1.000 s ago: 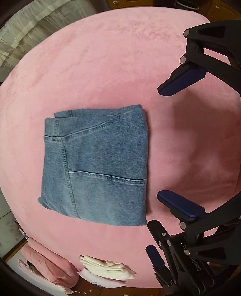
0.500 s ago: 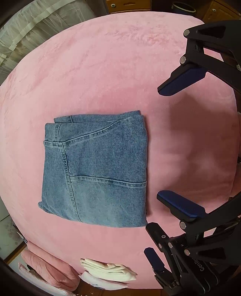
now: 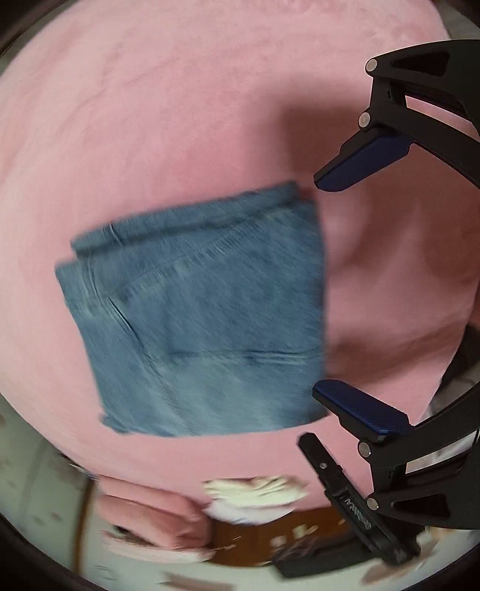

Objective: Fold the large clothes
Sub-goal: 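Grasp the folded jacket edge with the left tool while the right tool grasps the other edge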

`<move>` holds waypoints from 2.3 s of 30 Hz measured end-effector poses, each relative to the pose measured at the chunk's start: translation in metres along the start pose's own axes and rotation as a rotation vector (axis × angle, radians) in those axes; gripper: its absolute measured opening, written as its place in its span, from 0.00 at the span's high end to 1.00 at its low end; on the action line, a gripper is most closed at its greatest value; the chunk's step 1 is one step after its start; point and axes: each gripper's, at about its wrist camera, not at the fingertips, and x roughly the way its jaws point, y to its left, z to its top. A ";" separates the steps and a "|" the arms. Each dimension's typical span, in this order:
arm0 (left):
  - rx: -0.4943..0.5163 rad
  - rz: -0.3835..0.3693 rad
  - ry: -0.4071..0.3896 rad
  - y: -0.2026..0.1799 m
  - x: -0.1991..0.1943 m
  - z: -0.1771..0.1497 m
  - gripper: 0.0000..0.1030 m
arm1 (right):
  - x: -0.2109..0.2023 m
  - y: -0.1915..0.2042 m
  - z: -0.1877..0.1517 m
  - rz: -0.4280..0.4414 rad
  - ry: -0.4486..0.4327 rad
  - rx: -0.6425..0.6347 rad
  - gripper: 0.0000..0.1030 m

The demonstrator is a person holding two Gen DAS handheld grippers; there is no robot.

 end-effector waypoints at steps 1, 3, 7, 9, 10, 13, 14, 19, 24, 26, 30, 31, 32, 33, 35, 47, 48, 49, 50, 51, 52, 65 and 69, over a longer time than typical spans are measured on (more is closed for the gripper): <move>-0.008 -0.039 -0.010 0.008 0.005 0.010 0.39 | 0.001 -0.008 0.007 0.017 -0.009 0.019 0.00; -0.025 -0.115 -0.016 0.018 0.012 0.022 0.39 | 0.008 -0.033 0.028 0.083 -0.043 0.080 0.00; -0.049 -0.297 0.019 0.033 0.035 0.050 0.41 | 0.033 -0.061 0.060 0.178 -0.044 0.102 0.01; -0.039 -0.305 0.020 0.035 0.039 0.058 0.41 | 0.045 -0.065 0.073 0.250 -0.045 0.084 0.03; -0.025 -0.310 0.017 0.036 0.041 0.063 0.41 | 0.050 -0.066 0.078 0.288 -0.048 0.076 0.05; 0.004 -0.311 0.005 0.034 0.043 0.073 0.41 | 0.063 -0.062 0.091 0.364 -0.047 0.041 0.17; 0.007 -0.309 0.004 0.035 0.044 0.077 0.41 | 0.068 -0.060 0.095 0.377 -0.041 0.030 0.19; 0.018 -0.313 0.006 0.040 0.059 0.096 0.41 | 0.082 -0.049 0.113 0.396 -0.012 0.009 0.33; 0.047 -0.370 0.028 0.044 0.075 0.105 0.40 | 0.090 -0.047 0.123 0.388 -0.009 0.018 0.55; 0.118 -0.407 0.011 0.046 0.077 0.102 0.39 | 0.090 -0.049 0.124 0.402 -0.015 0.034 0.59; 0.101 -0.460 0.004 0.068 0.071 0.097 0.44 | 0.088 -0.050 0.124 0.414 -0.034 0.040 0.63; 0.060 -0.413 0.009 0.077 0.071 0.097 0.42 | 0.090 -0.049 0.124 0.412 -0.037 0.038 0.63; 0.003 -0.402 0.026 0.090 0.076 0.095 0.35 | 0.089 -0.048 0.124 0.407 -0.042 0.034 0.63; -0.026 -0.436 0.034 0.097 0.079 0.093 0.35 | 0.089 -0.046 0.125 0.402 -0.045 0.031 0.64; -0.110 -0.535 0.050 0.112 0.090 0.087 0.35 | 0.089 -0.045 0.121 0.392 -0.055 0.029 0.64; -0.006 -0.448 0.074 0.052 0.115 0.101 0.42 | 0.069 0.010 0.080 0.246 -0.179 0.095 0.81; 0.006 -0.424 0.066 0.047 0.111 0.101 0.44 | 0.066 0.018 0.075 0.226 -0.198 0.082 0.82; 0.020 -0.400 0.057 0.043 0.107 0.100 0.45 | 0.063 0.026 0.070 0.214 -0.210 0.073 0.83; 0.047 -0.363 0.046 0.035 0.100 0.098 0.47 | 0.061 0.036 0.063 0.199 -0.222 0.059 0.83; 0.080 -0.327 0.035 0.028 0.094 0.097 0.49 | 0.055 0.044 0.061 0.190 -0.230 0.047 0.83; 0.142 -0.263 0.007 0.017 0.081 0.093 0.51 | 0.053 0.052 0.060 0.177 -0.244 0.030 0.83; 0.135 -0.216 -0.164 0.030 -0.006 0.020 0.65 | 0.009 0.169 -0.028 0.140 -0.279 -0.273 0.84; 0.046 -0.240 -0.204 0.080 -0.031 -0.006 0.66 | 0.015 0.223 -0.071 0.148 -0.249 -0.368 0.84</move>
